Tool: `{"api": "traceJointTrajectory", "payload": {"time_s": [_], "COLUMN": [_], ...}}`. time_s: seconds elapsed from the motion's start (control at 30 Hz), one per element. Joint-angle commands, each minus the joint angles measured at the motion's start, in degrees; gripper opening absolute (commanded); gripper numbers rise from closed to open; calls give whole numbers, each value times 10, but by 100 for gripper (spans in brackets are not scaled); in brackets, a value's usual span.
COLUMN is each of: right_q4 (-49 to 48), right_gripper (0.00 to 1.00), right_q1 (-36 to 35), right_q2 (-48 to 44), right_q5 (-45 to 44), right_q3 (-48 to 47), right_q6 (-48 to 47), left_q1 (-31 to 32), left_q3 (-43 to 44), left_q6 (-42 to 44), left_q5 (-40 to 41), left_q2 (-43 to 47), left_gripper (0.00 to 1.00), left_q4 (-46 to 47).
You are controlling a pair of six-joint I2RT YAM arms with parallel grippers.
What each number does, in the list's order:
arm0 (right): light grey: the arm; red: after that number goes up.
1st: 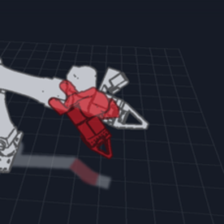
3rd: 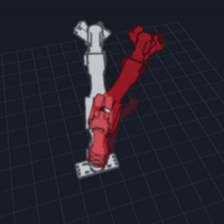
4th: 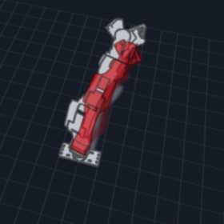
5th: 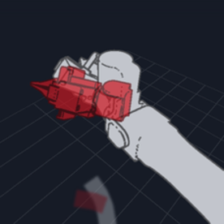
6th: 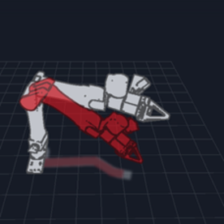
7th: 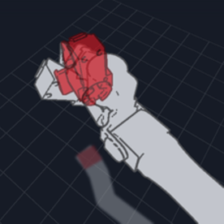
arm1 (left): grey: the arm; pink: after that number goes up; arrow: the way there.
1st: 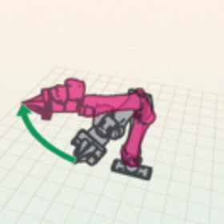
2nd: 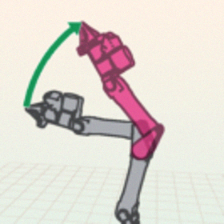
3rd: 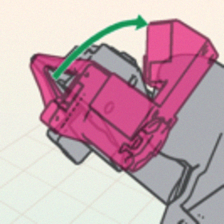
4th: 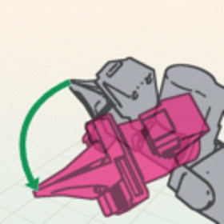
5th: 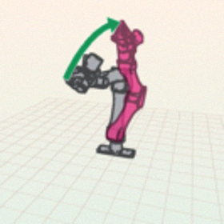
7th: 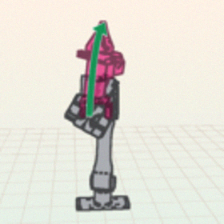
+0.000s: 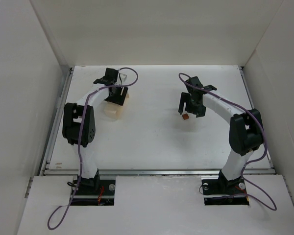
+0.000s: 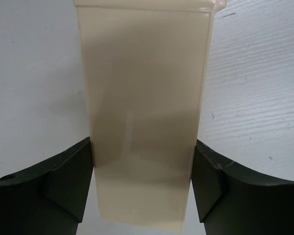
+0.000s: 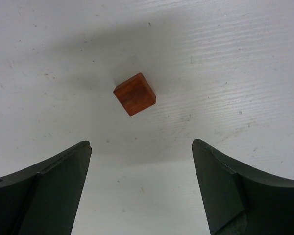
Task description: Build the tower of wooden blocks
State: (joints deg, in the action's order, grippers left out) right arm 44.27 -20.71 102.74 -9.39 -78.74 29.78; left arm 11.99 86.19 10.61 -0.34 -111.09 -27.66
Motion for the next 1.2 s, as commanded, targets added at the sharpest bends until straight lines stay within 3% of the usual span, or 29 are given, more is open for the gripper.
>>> {"api": "traceJointTrajectory", "payload": {"time_s": [0.0,0.1,0.2,0.27,0.33,0.43,0.47,0.57,0.6,0.73,0.83,0.97,1.1,1.17], "right_q4": [-21,-21,-21,-21,-21,-21,-21,-21,-21,-26,-26,-26,-26,-26], "right_gripper": [89,89,89,89,89,89,89,89,89,89,89,89,89,89], "right_q1": [-5,-5,-10,-10,-10,-10,-10,-10,-10,-10,-10,-10,-10,-10], "right_q2": [-10,-10,-10,-5,-5,-5,-5,-5,-5,-10,-10,-16,-16,-21], "right_q5": [0,0,0,0,0,0,0,0,5,5,5,5,5,10], "right_q3": [-1,-1,-1,-1,-1,-1,-1,-1,-1,-1,5,5,10,10], "right_q6": [-1,-1,-1,-1,-1,-1,-1,-1,-1,5,5,5,5,5], "left_q1": [1,1,1,8,28,67,100,162,174,213,227,234,234,224], "left_q3": [13,13,27,34,39,10,-7,-84,-99,-167,-182,-180,-141,-116], "left_q6": [8,8,8,8,8,24,42,78,98,163,199,211,167,102], "left_q5": [-1,-1,-1,26,60,176,254,362,425,557,613,625,594,533], "left_q2": [13,18,18,18,24,36,48,61,61,49,43,38,38,38], "left_gripper": [62,48,25,8,0,0,0,0,0,0,0,0,0,0], "left_q4": [-6,-12,-23,-29,-29,6,24,115,153,266,333,339,270,216]}}
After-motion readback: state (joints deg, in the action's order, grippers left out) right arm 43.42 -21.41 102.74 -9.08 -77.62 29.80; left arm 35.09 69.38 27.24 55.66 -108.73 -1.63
